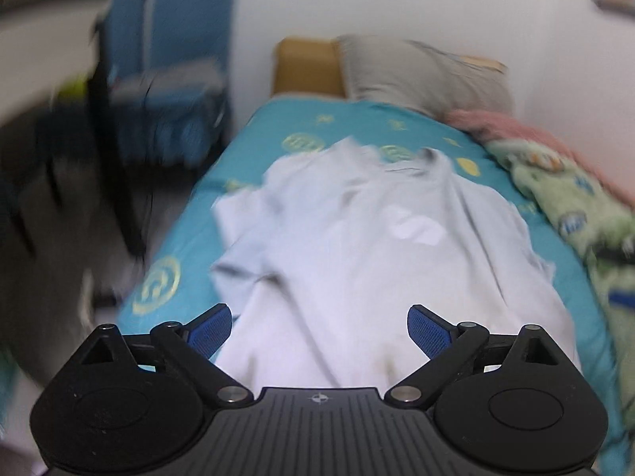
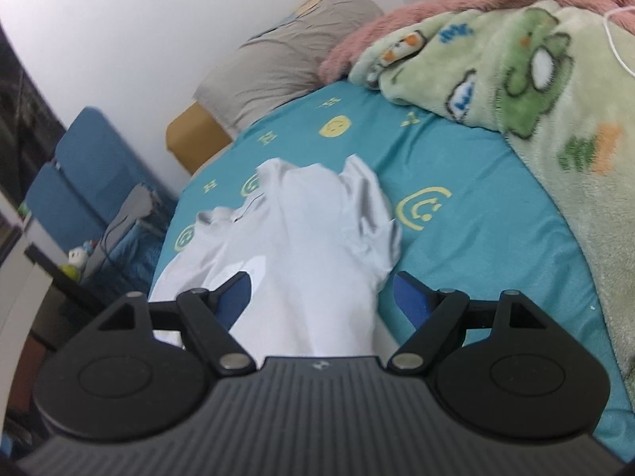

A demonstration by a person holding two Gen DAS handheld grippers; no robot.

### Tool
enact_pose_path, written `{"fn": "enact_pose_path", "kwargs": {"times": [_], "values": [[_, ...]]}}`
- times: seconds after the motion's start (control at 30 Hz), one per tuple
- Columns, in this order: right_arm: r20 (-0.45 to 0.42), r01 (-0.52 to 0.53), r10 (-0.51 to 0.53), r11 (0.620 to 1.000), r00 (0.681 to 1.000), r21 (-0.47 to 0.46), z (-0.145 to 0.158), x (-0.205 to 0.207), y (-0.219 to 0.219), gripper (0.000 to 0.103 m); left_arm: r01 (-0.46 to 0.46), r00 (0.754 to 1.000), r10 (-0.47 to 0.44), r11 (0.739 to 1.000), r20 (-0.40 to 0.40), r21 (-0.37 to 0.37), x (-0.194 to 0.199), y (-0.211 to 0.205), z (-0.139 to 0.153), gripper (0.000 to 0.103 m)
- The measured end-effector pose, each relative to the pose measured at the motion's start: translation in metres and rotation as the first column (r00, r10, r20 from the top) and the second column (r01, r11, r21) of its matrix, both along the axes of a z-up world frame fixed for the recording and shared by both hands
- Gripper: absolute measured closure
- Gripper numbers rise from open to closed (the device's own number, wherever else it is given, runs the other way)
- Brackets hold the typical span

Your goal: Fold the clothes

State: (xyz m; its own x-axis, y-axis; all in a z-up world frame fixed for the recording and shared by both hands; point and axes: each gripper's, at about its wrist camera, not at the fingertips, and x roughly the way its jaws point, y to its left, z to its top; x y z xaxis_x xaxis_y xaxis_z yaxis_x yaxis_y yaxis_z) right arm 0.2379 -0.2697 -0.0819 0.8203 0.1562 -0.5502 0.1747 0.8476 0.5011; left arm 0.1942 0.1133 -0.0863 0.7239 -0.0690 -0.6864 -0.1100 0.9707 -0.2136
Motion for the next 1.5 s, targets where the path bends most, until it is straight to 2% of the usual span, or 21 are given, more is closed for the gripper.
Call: {"fn": "enact_pose_path", "kwargs": {"times": [0.07,0.13,0.27,0.4,0.47,0.53,0.57,0.6,0.67,0.73,0.83,0.87,0.93,1.0,1.1,1.2,1.27,1.37,1.4,1.47,1.5], "values": [[0.000,-0.012,0.012,1.000,1.000,-0.018,0.002,0.001,0.006,0.023,-0.077,0.997,0.074,0.993,-0.032,-0.094,0.020,0.030,-0.011,0.012],[-0.004,-0.021,0.021,0.999,1.000,-0.025,0.001,0.003,0.009,0.023,-0.153,0.987,0.143,0.972,-0.069,-0.180,0.041,0.059,-0.022,0.013],[-0.023,-0.032,0.032,0.999,0.999,-0.016,-0.006,0.008,0.013,0.023,-0.276,0.961,0.261,0.924,-0.091,-0.265,0.086,0.105,-0.039,0.019],[-0.048,-0.032,0.033,0.999,0.998,0.004,-0.017,0.020,0.015,0.023,-0.342,0.940,0.325,0.892,-0.109,-0.294,0.125,0.129,-0.054,0.027],[-0.061,-0.034,0.036,0.999,0.998,0.022,-0.022,0.026,0.015,0.023,-0.338,0.941,0.318,0.894,-0.115,-0.295,0.145,0.132,-0.061,0.043],[-0.068,-0.039,0.042,0.998,0.997,0.043,-0.025,0.029,0.015,0.023,-0.304,0.953,0.286,0.905,-0.103,-0.297,0.159,0.127,-0.063,0.044],[-0.066,-0.041,0.044,0.998,0.997,0.047,-0.025,0.030,0.015,0.023,-0.276,0.961,0.256,0.917,-0.106,-0.288,0.166,0.120,-0.065,0.046],[-0.065,-0.043,0.046,0.998,0.997,0.050,-0.025,0.030,0.016,0.023,-0.254,0.966,0.234,0.936,-0.110,-0.245,0.172,0.112,-0.065,0.052],[-0.062,-0.043,0.047,0.998,0.997,0.055,-0.025,0.030,0.015,0.023,-0.213,0.973,0.198,0.968,-0.116,-0.131,0.181,0.095,-0.062,0.080],[-0.060,-0.042,0.046,0.997,0.997,0.068,-0.024,0.029,0.014,0.023,-0.199,0.974,0.195,0.980,-0.115,-0.017,0.186,0.079,-0.053,0.099],[-0.050,-0.044,0.048,0.996,0.998,0.075,-0.022,0.026,0.012,0.023,-0.192,0.976,0.203,0.973,-0.077,0.131,0.187,0.050,-0.031,0.100],[-0.044,-0.047,0.050,0.996,0.998,0.076,-0.020,0.025,0.013,0.023,-0.165,0.983,0.177,0.965,-0.043,0.202,0.185,0.032,-0.021,0.100],[-0.031,-0.049,0.051,0.997,0.998,0.065,-0.017,0.023,0.012,0.023,-0.070,0.997,0.062,0.944,0.035,0.323,0.178,-0.012,0.000,0.100],[-0.020,-0.048,0.049,0.997,0.999,0.053,-0.014,0.022,0.012,0.023,0.046,0.997,-0.065,0.943,0.049,0.329,0.171,-0.054,0.011,0.100],[-0.012,-0.040,0.041,0.998,0.999,0.047,-0.013,0.022,0.010,0.023,0.201,0.972,-0.228,0.928,0.052,0.312,0.162,-0.110,0.021,0.098],[-0.017,-0.025,0.025,1.000,1.000,0.015,-0.015,0.021,0.008,0.023,0.287,0.951,-0.309,0.910,0.028,0.298,0.158,-0.143,0.016,0.079],[-0.030,-0.022,0.023,0.999,0.999,0.025,-0.019,0.021,0.005,0.023,0.258,0.960,-0.278,0.929,0.040,0.266,0.141,-0.140,0.019,0.054],[-0.029,-0.032,0.033,0.999,0.999,0.035,-0.021,0.021,0.005,0.023,0.183,0.977,-0.201,0.961,0.071,0.207,0.100,-0.118,0.029,0.040],[-0.023,-0.043,0.044,0.999,0.999,0.029,-0.020,0.020,0.007,0.023,0.151,0.982,-0.170,0.967,0.080,0.203,0.082,-0.108,0.034,0.037],[-0.010,-0.066,0.066,0.998,0.998,0.017,-0.019,0.019,0.013,0.023,0.085,0.990,-0.107,0.974,0.096,0.208,0.047,-0.089,0.043,0.021],[-0.005,-0.082,0.082,0.997,0.997,0.008,-0.019,0.019,0.017,0.023,0.058,0.992,-0.080,0.977,0.102,0.207,0.029,-0.079,0.045,0.019]]}}
